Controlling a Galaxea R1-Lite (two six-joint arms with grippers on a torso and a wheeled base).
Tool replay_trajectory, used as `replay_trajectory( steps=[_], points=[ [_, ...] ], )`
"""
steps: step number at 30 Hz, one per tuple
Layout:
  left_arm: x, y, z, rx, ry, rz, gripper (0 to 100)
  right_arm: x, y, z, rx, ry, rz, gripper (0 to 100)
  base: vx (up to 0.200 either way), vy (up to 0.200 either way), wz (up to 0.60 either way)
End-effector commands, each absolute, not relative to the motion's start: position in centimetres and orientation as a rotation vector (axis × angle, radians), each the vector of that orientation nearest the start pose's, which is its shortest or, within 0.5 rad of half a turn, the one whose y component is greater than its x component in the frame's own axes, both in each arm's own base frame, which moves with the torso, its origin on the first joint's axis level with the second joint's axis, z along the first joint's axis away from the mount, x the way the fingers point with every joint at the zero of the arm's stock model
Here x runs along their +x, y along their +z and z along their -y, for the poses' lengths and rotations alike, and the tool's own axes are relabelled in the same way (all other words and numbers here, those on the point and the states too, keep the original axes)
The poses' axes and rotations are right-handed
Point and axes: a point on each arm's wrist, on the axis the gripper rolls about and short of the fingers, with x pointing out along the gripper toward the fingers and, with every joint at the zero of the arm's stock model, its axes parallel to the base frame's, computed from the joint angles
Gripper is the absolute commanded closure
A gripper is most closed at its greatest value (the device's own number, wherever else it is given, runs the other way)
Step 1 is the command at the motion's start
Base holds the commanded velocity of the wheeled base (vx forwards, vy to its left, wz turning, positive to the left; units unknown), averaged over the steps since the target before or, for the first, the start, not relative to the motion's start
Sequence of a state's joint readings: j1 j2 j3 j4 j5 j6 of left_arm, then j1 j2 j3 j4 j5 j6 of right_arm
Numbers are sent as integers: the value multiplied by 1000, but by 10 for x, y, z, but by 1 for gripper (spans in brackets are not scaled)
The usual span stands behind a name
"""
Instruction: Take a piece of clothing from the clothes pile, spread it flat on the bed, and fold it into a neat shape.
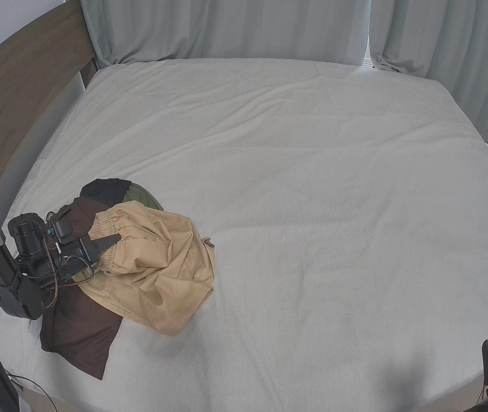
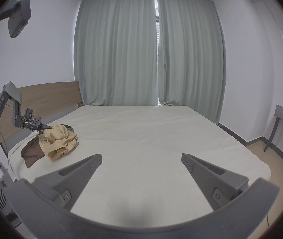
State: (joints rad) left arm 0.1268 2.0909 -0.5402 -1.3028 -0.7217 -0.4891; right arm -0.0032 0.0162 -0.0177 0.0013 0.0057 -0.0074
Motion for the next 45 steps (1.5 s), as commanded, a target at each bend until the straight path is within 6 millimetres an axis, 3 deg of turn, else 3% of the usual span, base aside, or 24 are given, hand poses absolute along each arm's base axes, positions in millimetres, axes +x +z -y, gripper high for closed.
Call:
replay_trajectory(
  steps=[1, 14, 24, 32, 36, 45],
  points=[
    [314, 74, -22, -589, -540, -355, 100, -23, 75, 0, -8, 3, -3, 0, 0, 0, 0],
    [268, 125, 3, -638, -635, -283, 100, -23, 75, 0, -8, 2, -3, 0, 0, 0, 0],
    [248, 150, 22, -594, -726, -216, 100, -23, 75, 0, -8, 2, -3, 0, 0, 0, 0],
    [244, 153, 34, -597, -720, -204, 100, -23, 75, 0, -6, 2, -3, 0, 0, 0, 0],
    [246, 160, 45, -684, -666, -181, 100, -23, 75, 0, -6, 2, -3, 0, 0, 0, 0],
    [240, 189, 68, -841, -671, -87, 100, -23, 75, 0, -6, 2, -3, 0, 0, 0, 0]
  ],
)
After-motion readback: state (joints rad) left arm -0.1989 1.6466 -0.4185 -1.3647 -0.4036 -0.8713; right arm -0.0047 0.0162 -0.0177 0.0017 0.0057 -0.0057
